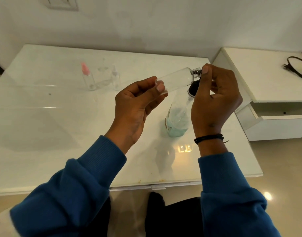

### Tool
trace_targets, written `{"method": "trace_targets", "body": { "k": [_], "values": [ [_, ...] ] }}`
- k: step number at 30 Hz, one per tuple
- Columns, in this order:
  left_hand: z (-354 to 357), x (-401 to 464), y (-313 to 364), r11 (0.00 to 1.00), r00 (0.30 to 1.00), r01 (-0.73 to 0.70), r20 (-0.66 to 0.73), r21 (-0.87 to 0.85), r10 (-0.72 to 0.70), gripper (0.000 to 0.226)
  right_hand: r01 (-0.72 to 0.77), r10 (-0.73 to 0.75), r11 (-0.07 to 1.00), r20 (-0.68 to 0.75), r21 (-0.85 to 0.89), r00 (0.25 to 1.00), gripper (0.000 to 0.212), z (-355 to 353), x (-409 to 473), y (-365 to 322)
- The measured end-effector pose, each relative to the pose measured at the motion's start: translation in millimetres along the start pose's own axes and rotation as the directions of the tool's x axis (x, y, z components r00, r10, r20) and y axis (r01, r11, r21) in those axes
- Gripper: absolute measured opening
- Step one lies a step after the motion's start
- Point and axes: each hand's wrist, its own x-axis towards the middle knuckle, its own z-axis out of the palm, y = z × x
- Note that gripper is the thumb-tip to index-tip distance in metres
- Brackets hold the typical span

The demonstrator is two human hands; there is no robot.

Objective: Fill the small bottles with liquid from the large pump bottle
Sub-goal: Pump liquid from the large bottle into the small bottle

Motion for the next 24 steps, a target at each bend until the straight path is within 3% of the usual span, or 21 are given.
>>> {"method": "trace_targets", "body": {
  "k": [4,12,24],
  "values": [
    [1.7,-2.4,1.2,1.000,1.000,-0.003,0.014,0.005,0.003,0.040,0.001,-0.002,1.000,0.009,0.004,1.000,0.014,-2.8,1.9,-0.5],
    [-0.5,-0.5,2.2,1.000,1.000,-0.010,0.015,0.019,0.010,0.028,-0.012,0.012,1.000,0.028,0.008,1.000,0.012,-0.7,0.3,0.0],
    [-1.2,1.0,2.5,0.999,0.999,-0.027,0.032,0.023,0.026,0.034,-0.021,0.021,0.998,-0.014,0.051,1.000,0.015,-1.1,3.1,2.5]
  ]
}}
